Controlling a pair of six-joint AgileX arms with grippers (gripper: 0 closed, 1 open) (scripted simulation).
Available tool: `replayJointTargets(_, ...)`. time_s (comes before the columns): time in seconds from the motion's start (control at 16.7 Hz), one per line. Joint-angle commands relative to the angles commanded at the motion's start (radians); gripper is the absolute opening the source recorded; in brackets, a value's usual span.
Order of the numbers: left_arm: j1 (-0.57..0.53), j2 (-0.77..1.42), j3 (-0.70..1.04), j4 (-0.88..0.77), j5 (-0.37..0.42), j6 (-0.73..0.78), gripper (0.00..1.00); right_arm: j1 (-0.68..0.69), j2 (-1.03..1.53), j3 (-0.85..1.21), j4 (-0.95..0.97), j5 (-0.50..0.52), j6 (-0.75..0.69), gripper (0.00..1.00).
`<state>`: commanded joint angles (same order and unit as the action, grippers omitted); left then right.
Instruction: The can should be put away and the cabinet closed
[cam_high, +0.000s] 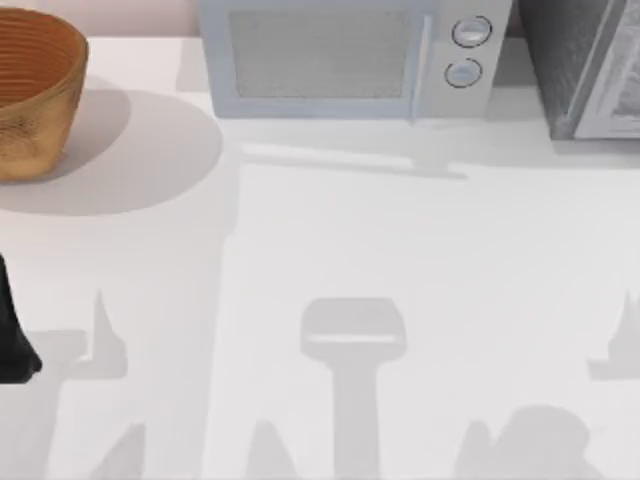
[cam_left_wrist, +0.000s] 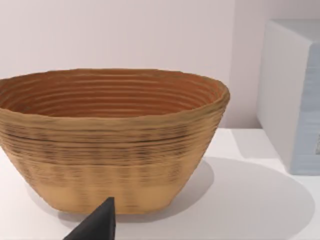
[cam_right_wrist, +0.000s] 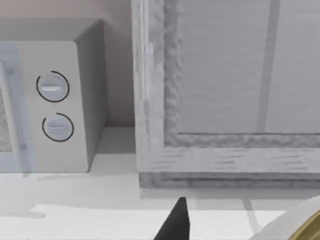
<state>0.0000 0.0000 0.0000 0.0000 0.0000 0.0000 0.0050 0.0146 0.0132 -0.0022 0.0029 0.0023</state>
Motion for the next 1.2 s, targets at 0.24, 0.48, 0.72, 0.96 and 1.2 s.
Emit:
replayJointTargets(0.24, 0.0, 0.0, 0.0, 0.0, 0.0, 0.0, 1.0, 0.02, 0.133, 0.148, -0.046, 0.021, 0.002, 0.0)
replayJointTargets(0.48, 0.0, 0.0, 0.0, 0.0, 0.0, 0.0, 1.0, 0.053, 0.366, 0.448, -0.122, 0.056, 0.005, 0.0)
replayJointTargets(0.72, 0.0, 0.0, 0.0, 0.0, 0.0, 0.0, 1.0, 0.091, 0.643, 0.836, -0.21, 0.097, 0.008, 0.0)
replayJointTargets(0.96, 0.0, 0.0, 0.0, 0.0, 0.0, 0.0, 1.0, 0.125, 0.918, 1.225, -0.29, 0.135, 0.011, 0.0)
replayJointTargets(1.2, 0.0, 0.0, 0.0, 0.0, 0.0, 0.0, 1.0, 0.156, 1.15, 1.534, -0.362, 0.167, 0.014, 0.0)
